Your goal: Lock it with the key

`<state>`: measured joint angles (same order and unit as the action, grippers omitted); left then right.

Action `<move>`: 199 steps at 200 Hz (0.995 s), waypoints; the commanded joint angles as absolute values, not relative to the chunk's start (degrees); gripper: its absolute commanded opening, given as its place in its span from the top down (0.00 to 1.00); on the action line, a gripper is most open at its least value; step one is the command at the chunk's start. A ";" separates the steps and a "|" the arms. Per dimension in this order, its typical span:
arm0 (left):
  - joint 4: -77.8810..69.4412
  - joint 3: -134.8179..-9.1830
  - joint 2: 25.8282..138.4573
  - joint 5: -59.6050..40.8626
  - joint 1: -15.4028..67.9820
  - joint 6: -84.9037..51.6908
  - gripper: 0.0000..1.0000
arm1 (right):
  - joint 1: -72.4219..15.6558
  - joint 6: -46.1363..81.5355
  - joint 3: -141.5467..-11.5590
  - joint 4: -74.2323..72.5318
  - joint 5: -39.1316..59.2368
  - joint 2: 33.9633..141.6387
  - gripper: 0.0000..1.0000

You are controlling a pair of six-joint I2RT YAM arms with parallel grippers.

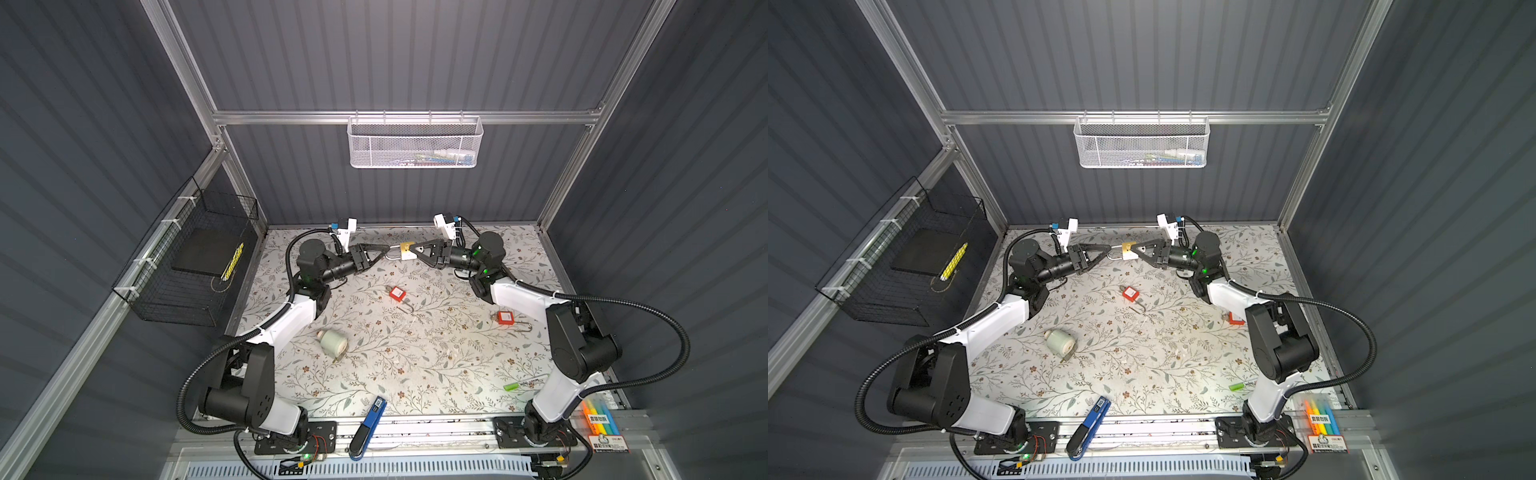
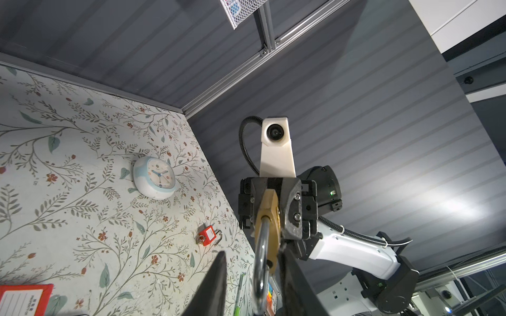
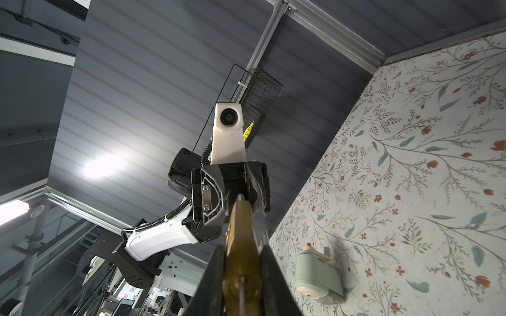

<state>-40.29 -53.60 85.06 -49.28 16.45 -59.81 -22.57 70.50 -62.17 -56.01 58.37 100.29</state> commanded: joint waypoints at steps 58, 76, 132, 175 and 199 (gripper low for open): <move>-42.36 -52.08 84.95 -51.00 16.52 -60.12 0.88 | -22.32 70.69 -64.78 -59.63 59.06 100.91 1.00; -42.36 -51.69 84.57 -50.67 16.52 -59.96 0.80 | -22.32 70.68 -64.84 -59.68 59.06 100.96 1.00; -41.07 -51.28 83.70 -50.29 16.50 -59.13 0.80 | -22.06 71.60 -65.03 -60.47 59.32 101.57 1.00; -40.21 -51.35 83.41 -50.17 16.45 -58.23 0.98 | -21.93 71.55 -64.95 -60.12 59.77 101.46 1.00; -40.00 -51.27 83.36 -50.53 16.47 -57.63 1.00 | -21.97 72.28 -65.25 -60.12 60.22 101.73 1.00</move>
<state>-41.08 -51.66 84.75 -49.63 16.45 -59.29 -22.20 71.68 -62.81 -56.10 58.92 101.78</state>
